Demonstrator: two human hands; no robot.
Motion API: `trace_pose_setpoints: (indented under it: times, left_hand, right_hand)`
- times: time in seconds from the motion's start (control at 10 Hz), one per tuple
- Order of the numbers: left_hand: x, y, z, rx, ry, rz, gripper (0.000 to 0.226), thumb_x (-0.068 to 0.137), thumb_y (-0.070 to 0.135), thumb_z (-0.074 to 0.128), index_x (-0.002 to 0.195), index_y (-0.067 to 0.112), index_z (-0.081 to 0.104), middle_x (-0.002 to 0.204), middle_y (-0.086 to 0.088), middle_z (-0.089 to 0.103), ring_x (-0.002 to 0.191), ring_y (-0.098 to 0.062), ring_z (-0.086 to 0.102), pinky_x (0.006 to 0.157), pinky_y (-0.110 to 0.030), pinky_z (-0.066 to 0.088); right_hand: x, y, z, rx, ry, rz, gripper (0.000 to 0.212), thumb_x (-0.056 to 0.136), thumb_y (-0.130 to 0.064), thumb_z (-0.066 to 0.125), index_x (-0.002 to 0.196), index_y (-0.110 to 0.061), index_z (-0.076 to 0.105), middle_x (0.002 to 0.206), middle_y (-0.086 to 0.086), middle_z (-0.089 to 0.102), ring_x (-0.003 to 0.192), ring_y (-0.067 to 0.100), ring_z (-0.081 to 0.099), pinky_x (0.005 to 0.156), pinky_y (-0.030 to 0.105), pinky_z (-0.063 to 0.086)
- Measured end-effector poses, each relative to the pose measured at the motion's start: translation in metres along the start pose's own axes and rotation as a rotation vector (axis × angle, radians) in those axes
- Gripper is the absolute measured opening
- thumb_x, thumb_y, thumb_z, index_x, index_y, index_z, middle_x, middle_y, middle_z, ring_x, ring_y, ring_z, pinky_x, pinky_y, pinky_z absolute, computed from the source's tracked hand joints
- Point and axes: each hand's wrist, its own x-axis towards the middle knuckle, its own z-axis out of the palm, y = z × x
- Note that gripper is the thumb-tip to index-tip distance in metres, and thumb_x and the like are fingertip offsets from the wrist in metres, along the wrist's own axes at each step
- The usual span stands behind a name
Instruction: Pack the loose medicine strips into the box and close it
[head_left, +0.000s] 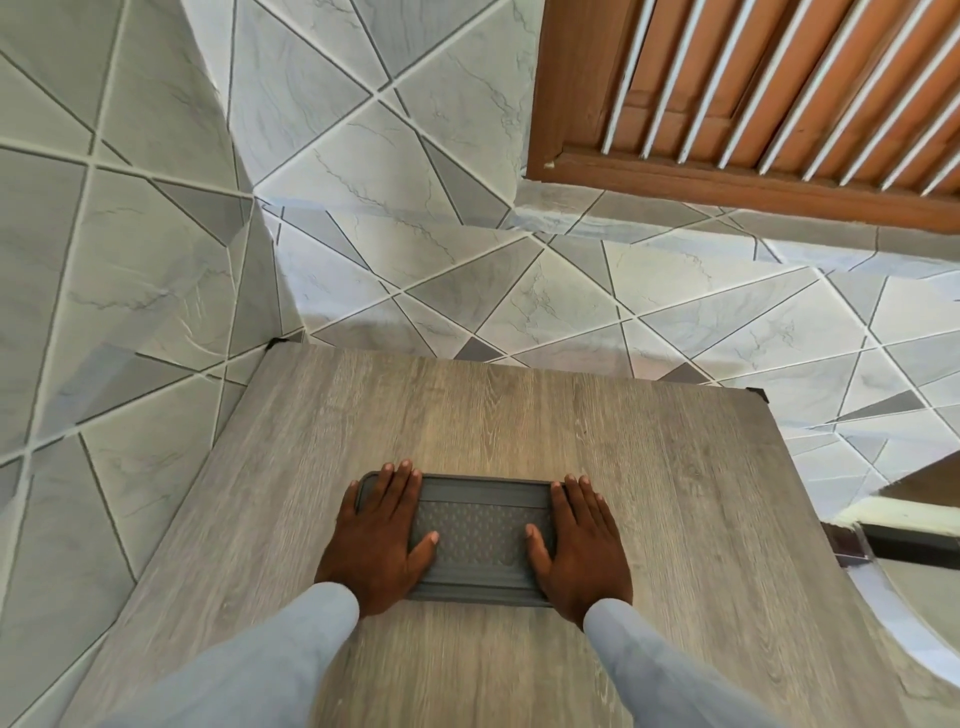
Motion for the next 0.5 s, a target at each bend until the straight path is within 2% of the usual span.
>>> trace_pose_setpoints:
  times: [0.1,0.2,0.3,0.4,0.5]
  left_hand:
    - [-0.007,0.002,-0.01,-0.042,-0.039,0.012,0.083,0.081,0.068,-0.003,0.148,0.02,-0.008,0.159,0.0,-0.009,0.145,-0.015,-0.016,0.114,-0.039,-0.016]
    - [-0.037,0.005,-0.016,-0.028,0.032,-0.052,0.079,0.084,0.066,-0.002,0.148,0.021,-0.006,0.159,0.0,-0.006,0.146,-0.014,-0.013,0.114,-0.04,-0.011]
    - [-0.072,0.007,-0.022,0.031,0.019,-0.055,0.071,0.091,0.062,0.009,0.148,0.02,0.014,0.158,-0.003,0.018,0.145,-0.015,0.003,0.114,-0.039,-0.005]
    - [-0.091,0.003,-0.045,0.054,0.067,-0.076,0.076,0.087,0.066,0.002,0.148,0.022,0.017,0.158,-0.002,0.014,0.146,-0.019,0.005,0.115,-0.038,-0.004]
    - [-0.091,0.006,-0.09,0.04,0.165,-0.079,0.082,0.082,0.069,-0.004,0.147,0.025,0.02,0.159,-0.001,0.006,0.147,-0.02,0.0,0.117,-0.045,0.004]
  right_hand:
    - [-0.001,-0.001,-0.004,0.005,-0.042,-0.024,0.1,0.078,-0.072,-0.011,0.15,-0.011,0.024,0.16,0.01,0.019,0.149,0.022,0.009,0.122,0.032,0.0]
    - [-0.006,-0.005,-0.013,0.035,-0.067,-0.031,0.109,0.069,-0.075,-0.021,0.151,-0.014,0.017,0.161,0.01,0.013,0.15,0.024,0.003,0.121,0.035,-0.002]
    - [-0.012,-0.015,-0.026,0.021,-0.082,-0.089,0.106,0.071,-0.072,-0.018,0.151,-0.013,0.018,0.161,0.012,0.015,0.15,0.026,0.005,0.122,0.038,0.001]
    - [-0.014,-0.028,-0.044,0.015,-0.065,-0.165,0.098,0.078,-0.074,-0.009,0.15,-0.015,0.021,0.16,0.011,0.017,0.149,0.026,0.007,0.123,0.043,0.006]
    - [-0.01,-0.046,-0.084,-0.014,0.002,-0.204,0.088,0.079,-0.066,0.002,0.149,-0.017,0.024,0.161,0.01,0.016,0.149,0.026,0.008,0.122,0.043,0.008]
